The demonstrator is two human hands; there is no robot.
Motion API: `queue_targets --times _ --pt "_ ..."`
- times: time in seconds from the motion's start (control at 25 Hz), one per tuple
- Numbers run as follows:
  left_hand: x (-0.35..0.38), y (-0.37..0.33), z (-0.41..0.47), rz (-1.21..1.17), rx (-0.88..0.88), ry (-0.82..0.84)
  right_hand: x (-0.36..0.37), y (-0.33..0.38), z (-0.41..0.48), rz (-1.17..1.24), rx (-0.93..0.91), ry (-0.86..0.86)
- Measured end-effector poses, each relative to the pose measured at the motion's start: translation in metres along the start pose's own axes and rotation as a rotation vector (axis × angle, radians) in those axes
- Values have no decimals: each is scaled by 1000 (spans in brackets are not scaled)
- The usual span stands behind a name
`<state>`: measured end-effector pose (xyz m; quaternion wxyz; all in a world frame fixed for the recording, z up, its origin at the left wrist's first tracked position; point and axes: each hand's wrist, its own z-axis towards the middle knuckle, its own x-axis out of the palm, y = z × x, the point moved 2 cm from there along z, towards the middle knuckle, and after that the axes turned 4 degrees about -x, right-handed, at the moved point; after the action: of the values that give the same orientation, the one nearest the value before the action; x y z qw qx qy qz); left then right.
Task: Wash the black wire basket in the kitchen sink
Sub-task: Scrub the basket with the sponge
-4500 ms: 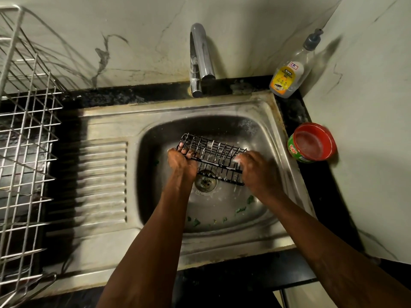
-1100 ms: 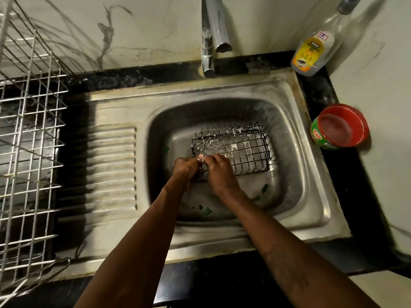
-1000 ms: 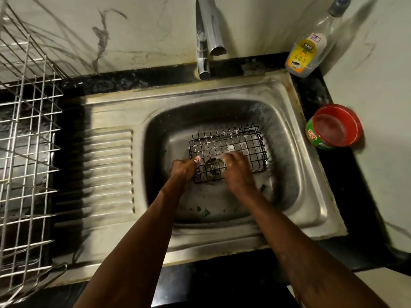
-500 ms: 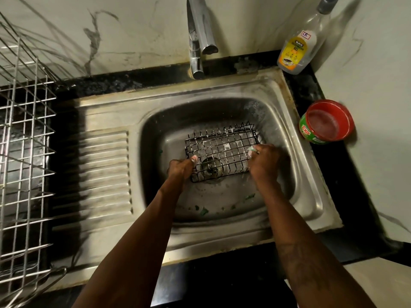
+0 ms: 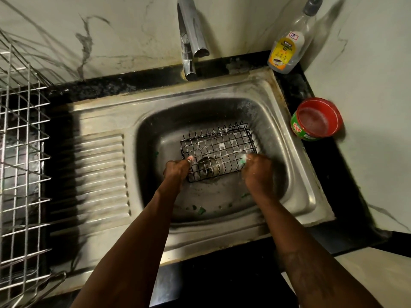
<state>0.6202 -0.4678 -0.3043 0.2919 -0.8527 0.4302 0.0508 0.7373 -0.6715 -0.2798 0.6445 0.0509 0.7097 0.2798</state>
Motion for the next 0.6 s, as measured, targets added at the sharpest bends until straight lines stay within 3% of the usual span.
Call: queue_targets --times 0.16,0.32,0.48,0.6 --pt "0 2 3 4 14 -7 -6 -4 15 -55 183 -91" --pt "-1 3 8 34 41 6 11 19 35 -15 72 -112" --pt "-4 3 14 67 93 14 14 31 93 -69 97 -93" --pt "-3 6 21 28 76 26 29 40 112 46 149 0"
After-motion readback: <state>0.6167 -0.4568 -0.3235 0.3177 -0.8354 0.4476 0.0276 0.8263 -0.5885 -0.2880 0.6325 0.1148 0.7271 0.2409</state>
